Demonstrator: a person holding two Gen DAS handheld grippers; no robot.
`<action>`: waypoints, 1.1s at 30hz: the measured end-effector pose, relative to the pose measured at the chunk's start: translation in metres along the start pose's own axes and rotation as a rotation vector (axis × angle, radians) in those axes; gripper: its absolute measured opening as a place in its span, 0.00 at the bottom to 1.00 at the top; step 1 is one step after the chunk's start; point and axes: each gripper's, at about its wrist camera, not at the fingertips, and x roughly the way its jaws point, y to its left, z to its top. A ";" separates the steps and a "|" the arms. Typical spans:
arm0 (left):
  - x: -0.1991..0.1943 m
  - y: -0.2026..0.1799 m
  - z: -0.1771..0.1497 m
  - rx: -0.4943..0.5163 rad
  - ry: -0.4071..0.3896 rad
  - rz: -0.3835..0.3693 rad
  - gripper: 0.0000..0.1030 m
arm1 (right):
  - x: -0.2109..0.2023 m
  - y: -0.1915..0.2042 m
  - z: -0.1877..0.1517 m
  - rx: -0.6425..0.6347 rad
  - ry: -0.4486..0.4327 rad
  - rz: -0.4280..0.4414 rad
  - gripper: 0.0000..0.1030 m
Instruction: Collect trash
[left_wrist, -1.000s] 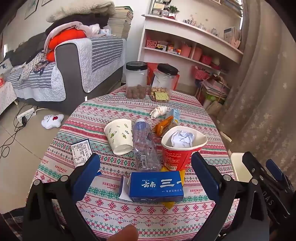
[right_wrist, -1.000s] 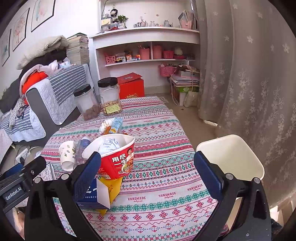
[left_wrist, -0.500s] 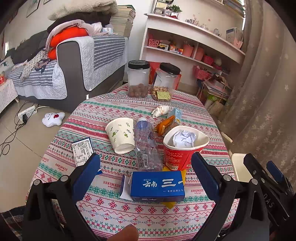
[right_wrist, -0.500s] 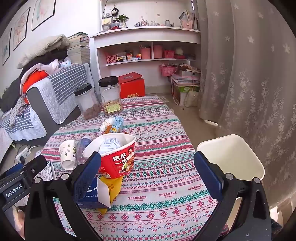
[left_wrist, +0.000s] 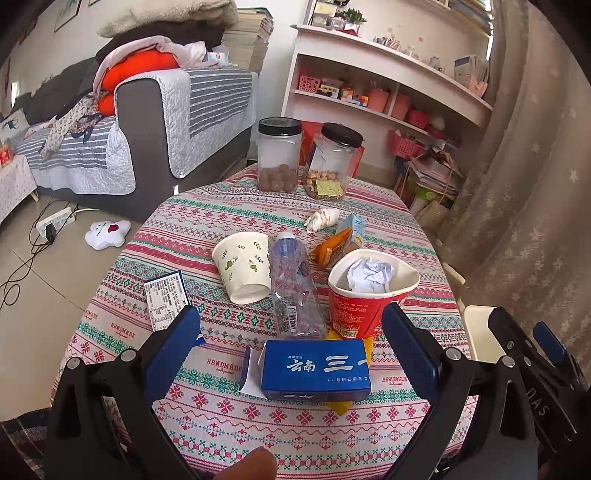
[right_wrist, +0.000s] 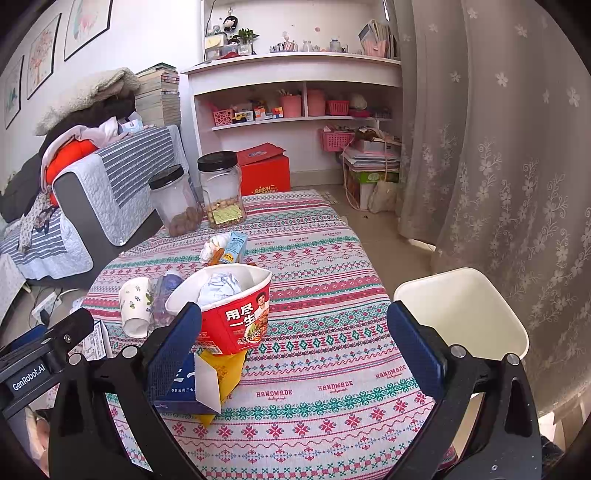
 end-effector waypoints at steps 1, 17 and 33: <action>0.000 0.000 0.000 -0.001 0.001 0.001 0.93 | 0.000 0.000 0.000 0.000 0.000 0.000 0.93; 0.003 0.002 -0.001 -0.012 0.014 0.006 0.93 | 0.002 -0.001 -0.003 0.001 0.006 0.001 0.93; 0.004 0.004 -0.002 -0.016 0.019 0.009 0.93 | 0.004 0.002 -0.004 0.000 0.010 0.002 0.93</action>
